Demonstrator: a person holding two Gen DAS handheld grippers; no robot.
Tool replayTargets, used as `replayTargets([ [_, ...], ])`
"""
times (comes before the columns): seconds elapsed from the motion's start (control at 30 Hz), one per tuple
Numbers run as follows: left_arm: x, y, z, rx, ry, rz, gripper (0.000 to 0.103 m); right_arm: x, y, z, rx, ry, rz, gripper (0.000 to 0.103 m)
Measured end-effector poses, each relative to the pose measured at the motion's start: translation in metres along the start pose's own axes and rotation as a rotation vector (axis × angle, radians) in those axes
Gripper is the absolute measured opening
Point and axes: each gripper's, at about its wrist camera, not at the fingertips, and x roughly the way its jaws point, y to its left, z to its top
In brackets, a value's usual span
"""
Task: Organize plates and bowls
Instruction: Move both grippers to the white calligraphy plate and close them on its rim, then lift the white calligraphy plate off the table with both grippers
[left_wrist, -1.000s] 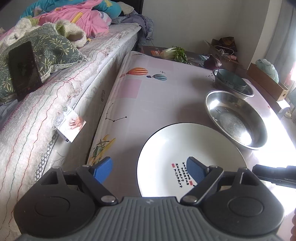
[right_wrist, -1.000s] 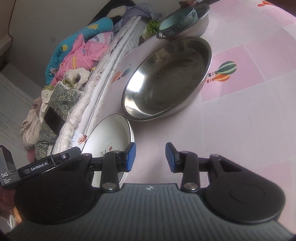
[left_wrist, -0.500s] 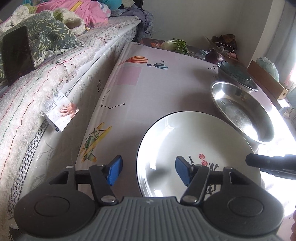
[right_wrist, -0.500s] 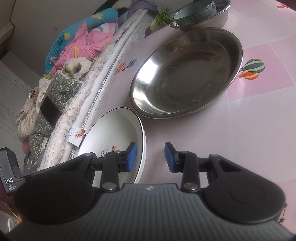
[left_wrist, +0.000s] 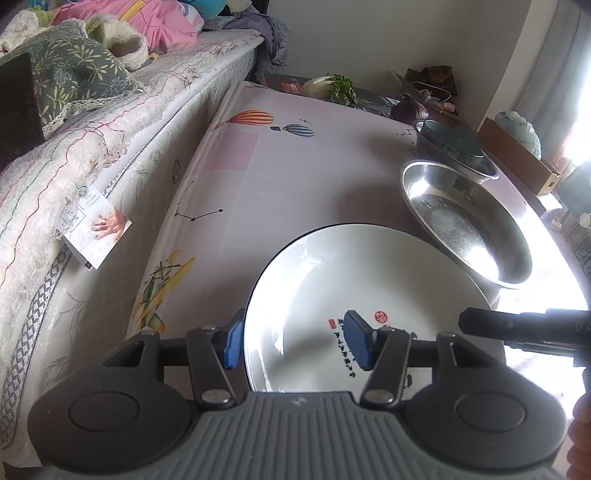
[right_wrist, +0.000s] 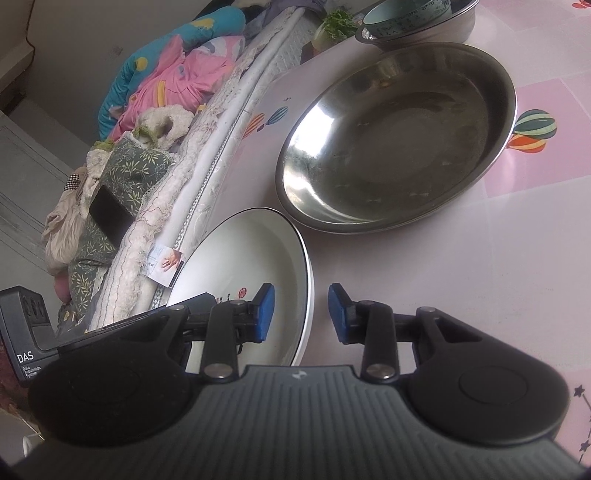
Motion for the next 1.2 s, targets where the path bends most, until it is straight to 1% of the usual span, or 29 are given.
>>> replayTargets([
  [0.13,-0.002,0.001,-0.001,-0.008,0.004,-0.006,0.055,0.002,0.006,0.0,-0.019,0.006,0.013,0.032],
  [0.33,-0.006,0.0,-0.003,-0.006,0.013,-0.002,0.055,-0.002,0.011,-0.004,-0.048,0.008,-0.011,0.033],
  [0.53,-0.014,-0.006,-0.013,0.011,0.033,-0.008,0.055,-0.011,0.008,-0.01,-0.04,0.016,-0.015,0.033],
  [0.63,-0.019,-0.013,-0.02,0.023,0.047,-0.019,0.055,-0.02,0.001,-0.014,-0.017,0.017,-0.014,0.033],
  [0.77,-0.023,-0.028,-0.029,0.04,0.061,-0.046,0.055,-0.039,-0.011,-0.023,0.016,0.0,-0.026,0.033],
  [1.03,-0.02,-0.073,-0.038,0.119,0.095,-0.148,0.056,-0.085,-0.044,-0.036,0.086,-0.076,-0.103,0.033],
  [1.1,-0.018,-0.083,-0.04,0.146,0.102,-0.168,0.059,-0.094,-0.053,-0.039,0.105,-0.099,-0.112,0.033],
  [1.17,-0.016,-0.088,-0.042,0.166,0.103,-0.173,0.061,-0.098,-0.06,-0.04,0.125,-0.112,-0.103,0.033],
  [1.2,-0.015,-0.09,-0.043,0.172,0.099,-0.173,0.064,-0.099,-0.063,-0.04,0.134,-0.117,-0.095,0.033],
])
